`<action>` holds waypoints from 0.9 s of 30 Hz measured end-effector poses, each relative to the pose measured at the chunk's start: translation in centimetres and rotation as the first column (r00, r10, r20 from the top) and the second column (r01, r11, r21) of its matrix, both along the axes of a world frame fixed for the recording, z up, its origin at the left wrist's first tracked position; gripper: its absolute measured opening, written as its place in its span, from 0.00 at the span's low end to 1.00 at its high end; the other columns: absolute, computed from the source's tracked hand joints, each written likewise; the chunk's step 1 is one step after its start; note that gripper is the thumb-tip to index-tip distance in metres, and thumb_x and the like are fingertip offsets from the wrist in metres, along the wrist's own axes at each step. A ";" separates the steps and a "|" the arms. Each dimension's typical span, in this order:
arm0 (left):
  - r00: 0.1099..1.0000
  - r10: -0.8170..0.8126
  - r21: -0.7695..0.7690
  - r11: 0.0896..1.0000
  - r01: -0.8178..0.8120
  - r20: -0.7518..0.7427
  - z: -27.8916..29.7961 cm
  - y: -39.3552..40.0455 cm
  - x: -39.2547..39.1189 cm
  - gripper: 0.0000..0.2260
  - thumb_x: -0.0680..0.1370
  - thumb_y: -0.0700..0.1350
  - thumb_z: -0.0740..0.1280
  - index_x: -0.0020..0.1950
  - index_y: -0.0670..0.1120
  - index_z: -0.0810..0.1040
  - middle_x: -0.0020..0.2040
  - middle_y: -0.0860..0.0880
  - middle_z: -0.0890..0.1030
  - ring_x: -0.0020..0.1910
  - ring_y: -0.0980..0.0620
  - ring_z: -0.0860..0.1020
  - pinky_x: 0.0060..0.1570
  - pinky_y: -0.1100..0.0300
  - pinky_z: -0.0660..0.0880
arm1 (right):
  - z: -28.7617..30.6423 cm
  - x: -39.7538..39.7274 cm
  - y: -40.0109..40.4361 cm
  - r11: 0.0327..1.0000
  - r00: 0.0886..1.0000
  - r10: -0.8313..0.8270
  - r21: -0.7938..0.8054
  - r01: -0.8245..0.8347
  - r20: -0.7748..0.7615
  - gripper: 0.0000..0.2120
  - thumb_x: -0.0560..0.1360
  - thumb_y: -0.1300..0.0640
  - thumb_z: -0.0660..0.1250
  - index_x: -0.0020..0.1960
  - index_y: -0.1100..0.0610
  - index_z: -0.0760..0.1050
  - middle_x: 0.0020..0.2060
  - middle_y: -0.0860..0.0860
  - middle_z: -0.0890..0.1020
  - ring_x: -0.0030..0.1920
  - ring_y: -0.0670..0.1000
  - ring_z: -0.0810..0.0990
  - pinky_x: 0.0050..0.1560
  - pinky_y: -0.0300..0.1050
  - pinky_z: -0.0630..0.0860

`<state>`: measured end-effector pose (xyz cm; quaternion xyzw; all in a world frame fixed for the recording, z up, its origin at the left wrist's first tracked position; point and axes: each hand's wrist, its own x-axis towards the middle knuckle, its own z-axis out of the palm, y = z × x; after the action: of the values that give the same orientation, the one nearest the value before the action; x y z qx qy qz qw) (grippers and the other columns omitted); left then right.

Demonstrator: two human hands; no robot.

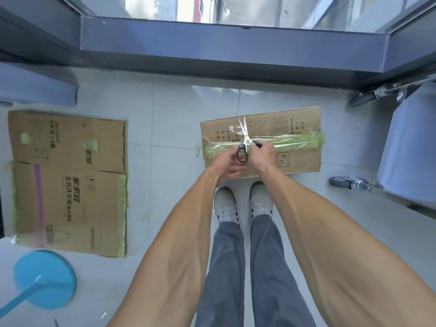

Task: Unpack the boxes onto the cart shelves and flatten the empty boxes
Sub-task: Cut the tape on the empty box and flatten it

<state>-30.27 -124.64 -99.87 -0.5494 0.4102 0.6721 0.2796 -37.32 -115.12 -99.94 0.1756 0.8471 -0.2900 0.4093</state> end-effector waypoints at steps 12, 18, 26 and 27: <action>0.998 -0.023 -0.403 0.914 0.042 0.052 -1.2 1.7 0.0 0.11 0.77 0.37 0.67 0.38 0.50 0.82 0.38 0.53 0.82 0.34 0.58 0.74 0.32 0.66 0.71 | 2.5 0.4 2.7 0.844 0.879 0.470 0.329 -0.422 -0.077 0.12 0.79 0.62 0.61 0.62 0.61 0.72 0.55 0.60 0.76 0.56 0.59 0.74 0.57 0.54 0.71; 0.993 -0.111 -0.409 0.905 0.112 0.026 -1.4 2.9 -0.4 0.07 0.76 0.40 0.67 0.37 0.44 0.78 0.29 0.48 0.70 0.26 0.54 0.63 0.29 0.63 0.62 | 1.8 1.6 1.9 0.430 0.338 0.899 0.404 -0.808 -0.279 0.17 0.74 0.65 0.63 0.62 0.55 0.70 0.59 0.56 0.76 0.62 0.58 0.72 0.67 0.55 0.63; 0.963 -0.038 -0.699 0.681 0.220 0.267 -2.1 0.8 2.3 0.09 0.82 0.48 0.59 0.50 0.49 0.77 0.46 0.50 0.79 0.48 0.48 0.78 0.42 0.60 0.67 | 0.4 2.8 2.4 0.518 0.427 0.846 0.302 -0.800 -0.318 0.10 0.78 0.71 0.56 0.50 0.60 0.72 0.46 0.56 0.77 0.45 0.55 0.73 0.55 0.52 0.71; 0.932 -0.068 -0.691 0.653 0.310 0.355 -2.6 0.4 3.2 0.10 0.82 0.46 0.59 0.58 0.48 0.77 0.54 0.48 0.78 0.54 0.47 0.77 0.47 0.59 0.67 | -0.1 2.9 2.1 0.503 0.409 0.850 0.278 -0.818 -0.333 0.09 0.77 0.72 0.57 0.47 0.59 0.71 0.46 0.56 0.75 0.44 0.55 0.72 0.53 0.52 0.72</action>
<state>-27.11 -124.23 -102.42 -0.6632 0.6543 0.3252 0.1619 -34.46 -113.00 -100.06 -0.3231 0.8979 -0.0483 0.2951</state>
